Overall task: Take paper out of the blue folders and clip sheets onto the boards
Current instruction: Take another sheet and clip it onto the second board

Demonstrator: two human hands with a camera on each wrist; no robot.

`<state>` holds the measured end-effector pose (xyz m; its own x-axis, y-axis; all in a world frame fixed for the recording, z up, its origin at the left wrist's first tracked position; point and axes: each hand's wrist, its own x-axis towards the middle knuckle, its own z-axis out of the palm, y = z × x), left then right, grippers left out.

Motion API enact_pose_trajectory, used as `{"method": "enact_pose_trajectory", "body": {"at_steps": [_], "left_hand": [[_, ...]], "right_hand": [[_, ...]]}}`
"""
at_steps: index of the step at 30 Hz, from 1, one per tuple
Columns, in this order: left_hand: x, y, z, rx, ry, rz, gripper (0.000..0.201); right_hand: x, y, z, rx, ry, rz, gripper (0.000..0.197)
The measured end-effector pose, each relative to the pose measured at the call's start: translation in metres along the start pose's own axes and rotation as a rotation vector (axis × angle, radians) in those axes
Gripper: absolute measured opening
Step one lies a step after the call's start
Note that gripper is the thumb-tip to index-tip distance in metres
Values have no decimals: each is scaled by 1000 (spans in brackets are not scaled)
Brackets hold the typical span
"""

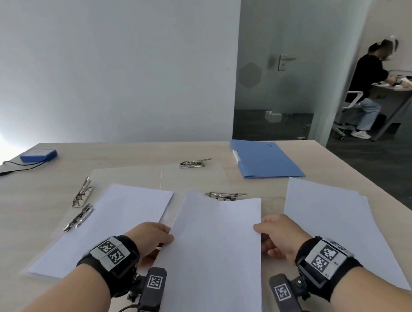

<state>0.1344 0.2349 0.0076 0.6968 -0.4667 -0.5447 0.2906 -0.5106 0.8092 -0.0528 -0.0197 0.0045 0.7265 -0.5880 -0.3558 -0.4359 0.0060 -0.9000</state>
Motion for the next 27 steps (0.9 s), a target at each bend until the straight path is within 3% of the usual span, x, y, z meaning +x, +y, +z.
{"method": "enact_pose_trajectory", "body": {"at_steps": [11,20,27], "left_hand": [[4,5,5,29,34,9,7],[-3,14,5,316,167,201,50],[-19,9,8,616,121,306,66]], "right_hand": [[16,-3,2,-41,39,-10,17],[22,-8,5,-4,87,-25,21],[19,-14,6,-27,129,-29,42]]}}
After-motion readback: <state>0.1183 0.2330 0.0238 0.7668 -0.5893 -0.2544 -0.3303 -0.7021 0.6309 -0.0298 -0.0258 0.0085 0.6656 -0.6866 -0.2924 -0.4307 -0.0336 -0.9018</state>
